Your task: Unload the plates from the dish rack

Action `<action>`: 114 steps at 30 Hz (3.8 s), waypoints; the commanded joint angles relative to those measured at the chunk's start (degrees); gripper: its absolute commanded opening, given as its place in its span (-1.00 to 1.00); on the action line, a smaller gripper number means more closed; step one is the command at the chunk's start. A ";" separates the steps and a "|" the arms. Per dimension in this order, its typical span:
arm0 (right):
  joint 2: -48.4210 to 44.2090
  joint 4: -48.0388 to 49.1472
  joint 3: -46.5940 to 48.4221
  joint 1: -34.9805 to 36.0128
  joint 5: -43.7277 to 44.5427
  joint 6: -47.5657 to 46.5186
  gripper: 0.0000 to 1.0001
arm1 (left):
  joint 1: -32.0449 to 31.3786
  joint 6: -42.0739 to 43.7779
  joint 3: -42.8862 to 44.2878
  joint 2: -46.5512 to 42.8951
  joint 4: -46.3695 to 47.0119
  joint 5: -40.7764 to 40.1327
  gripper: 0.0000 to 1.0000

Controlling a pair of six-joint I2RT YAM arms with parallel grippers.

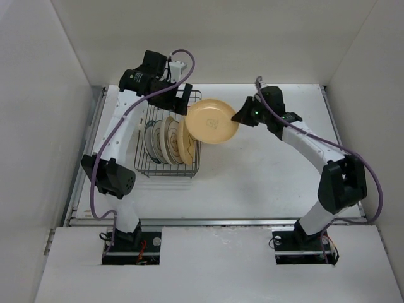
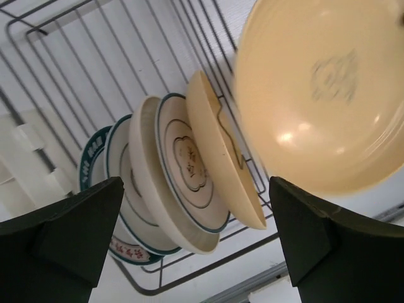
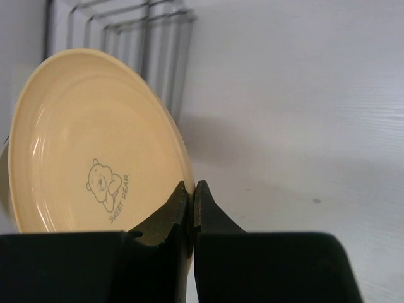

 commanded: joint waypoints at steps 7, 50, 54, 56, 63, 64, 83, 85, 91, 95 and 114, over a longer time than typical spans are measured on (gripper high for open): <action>-3.85 -9.06 -7.09 -12.78 28.03 12.79 -1.00 | 6.09 1.28 -2.37 -6.79 -0.97 -16.41 1.00; 1.52 -10.46 -6.93 -16.31 29.82 8.05 0.36 | 10.94 2.51 -5.53 -3.45 -6.43 -16.94 0.39; 1.52 -10.46 -6.93 -16.31 29.81 7.52 0.33 | 13.04 2.51 -6.95 -2.05 -7.47 -16.25 0.29; 1.52 -10.46 -6.93 -16.31 29.81 7.52 0.31 | 13.75 2.51 -7.56 -0.13 -8.53 -14.32 0.21; 1.52 -10.46 -6.93 -16.31 29.81 6.99 0.31 | 14.28 3.04 -11.52 2.43 -9.06 -5.81 0.13; 1.52 -10.46 -7.45 -16.31 29.81 6.99 0.31 | 14.28 3.04 -11.52 3.13 -9.06 -5.00 0.13; -0.67 -11.08 -7.37 -16.31 32.53 5.94 0.28 | 14.28 1.02 -4.59 3.85 -10.73 -7.09 -1.00; -1.20 -12.31 -6.23 -16.31 33.23 5.41 0.28 | 13.76 0.49 -2.47 2.35 -10.21 -10.78 -1.00; -5.51 -12.93 -4.64 -15.17 34.56 2.78 0.28 | 11.91 0.49 2.80 -3.53 -5.12 -21.15 -1.00; -9.72 -7.59 -4.12 -13.07 24.83 -4.07 1.00 | 11.91 0.49 2.81 -8.63 1.82 -25.38 -1.00; -5.34 8.96 4.06 -0.93 -18.61 -3.12 1.00 | 12.52 -16.65 -7.90 -9.52 14.66 40.45 -1.00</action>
